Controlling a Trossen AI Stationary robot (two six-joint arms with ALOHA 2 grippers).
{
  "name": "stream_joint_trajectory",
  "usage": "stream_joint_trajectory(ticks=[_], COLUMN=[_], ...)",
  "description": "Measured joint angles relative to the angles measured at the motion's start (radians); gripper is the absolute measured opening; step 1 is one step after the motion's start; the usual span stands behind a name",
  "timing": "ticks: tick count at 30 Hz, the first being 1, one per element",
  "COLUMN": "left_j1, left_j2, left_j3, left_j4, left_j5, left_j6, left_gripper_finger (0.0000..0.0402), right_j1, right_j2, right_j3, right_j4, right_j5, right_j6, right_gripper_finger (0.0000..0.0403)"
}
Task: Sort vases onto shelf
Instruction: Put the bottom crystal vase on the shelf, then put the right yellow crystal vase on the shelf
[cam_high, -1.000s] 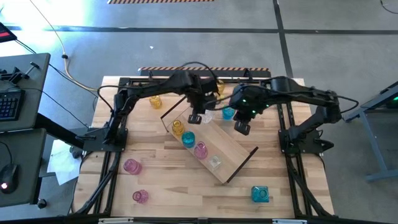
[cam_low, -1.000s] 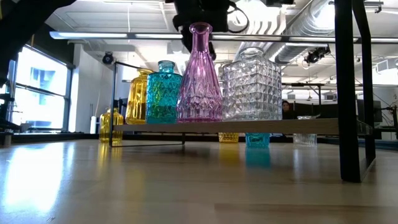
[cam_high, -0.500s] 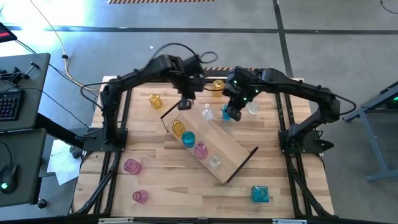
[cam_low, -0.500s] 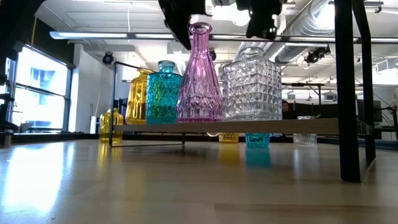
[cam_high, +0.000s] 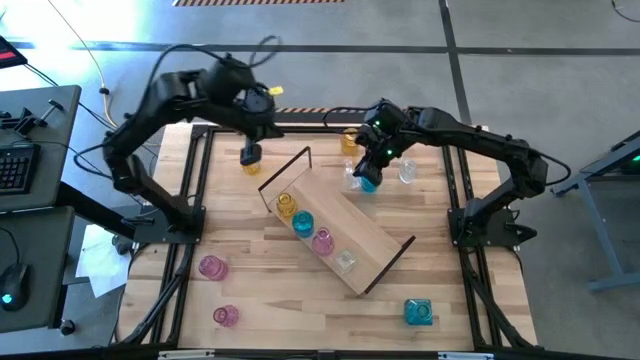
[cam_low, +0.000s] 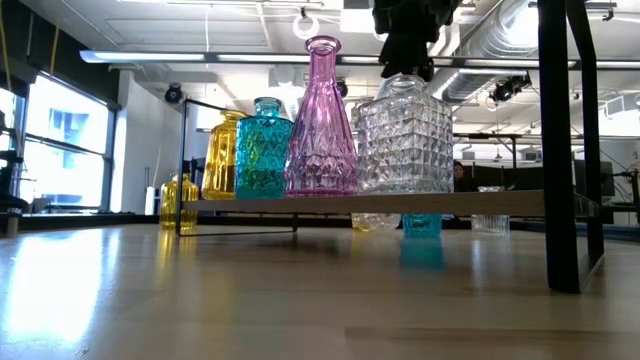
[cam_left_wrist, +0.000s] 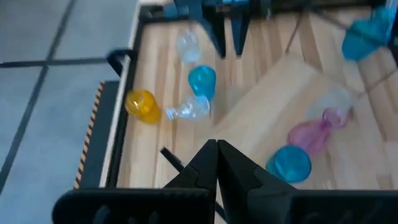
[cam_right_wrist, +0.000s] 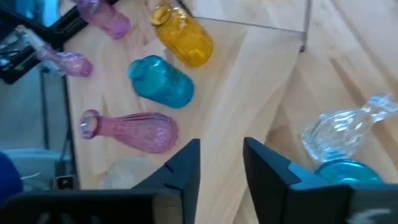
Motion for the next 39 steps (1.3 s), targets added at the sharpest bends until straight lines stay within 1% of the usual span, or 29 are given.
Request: stream_joint_trajectory(ticks=[5, 7, 9, 13, 15, 18, 21, 25, 28, 32, 34, 36, 39], left_j1=[0.003, 0.003, 0.002, 0.006, 0.017, 0.024, 0.024, 0.024, 0.024, 0.025, 0.025, 0.025, 0.025], left_j2=[-0.025, -0.023, -0.017, -0.002, -0.005, -0.015, -0.030, -0.054, -0.082, -0.164, -0.212, -0.266, -0.351], left_j3=[0.000, 0.000, 0.000, -0.001, -0.001, -0.001, -0.001, -0.001, -0.001, -0.001, -0.001, -0.001, -0.001], left_j4=[0.066, 0.081, 0.098, 0.131, 0.140, 0.118, 0.063, -0.067, -0.151, -0.226, -0.231, -0.231, -0.231], left_j5=[-0.004, -0.024, -0.092, -0.238, -0.298, -0.353, -0.424, -0.541, -0.596, -0.606, -0.606, -0.601, -0.597], left_j6=[-0.078, -0.104, -0.143, -0.232, -0.294, -0.392, -0.435, -0.449, -0.446, -0.423, -0.423, -0.423, -0.431], left_gripper_finger=[0.0000, 0.0000, 0.0000, 0.0000, 0.0000, 0.0000, 0.0000, 0.0000, 0.0000, 0.0000, 0.0000, 0.0000, 0.0000], right_j1=[-0.051, -0.079, -0.108, -0.150, -0.163, -0.171, -0.175, -0.183, -0.183, -0.172, -0.164, -0.157, -0.154], right_j2=[0.000, 0.000, 0.000, 0.000, 0.000, 0.000, 0.006, 0.054, 0.111, 0.170, 0.184, 0.187, 0.195], right_j3=[0.000, 0.000, 0.000, 0.000, 0.000, 0.000, 0.001, 0.002, 0.001, 0.001, 0.001, 0.001, 0.001], right_j4=[0.010, 0.024, 0.065, 0.205, 0.280, 0.378, 0.432, 0.383, 0.333, 0.303, 0.282, 0.268, 0.234], right_j5=[0.007, 0.015, 0.044, 0.132, 0.162, 0.164, 0.163, 0.163, 0.155, 0.096, 0.088, 0.097, 0.150], right_j6=[-0.101, -0.159, -0.198, -0.202, -0.179, -0.128, -0.087, 0.009, 0.063, 0.128, 0.163, 0.195, 0.241], right_gripper_finger=[0.0130, 0.0133, 0.0133, 0.0133, 0.0133, 0.0133, 0.0133, 0.0133, 0.0133, 0.0133, 0.0133, 0.0133, 0.0133])
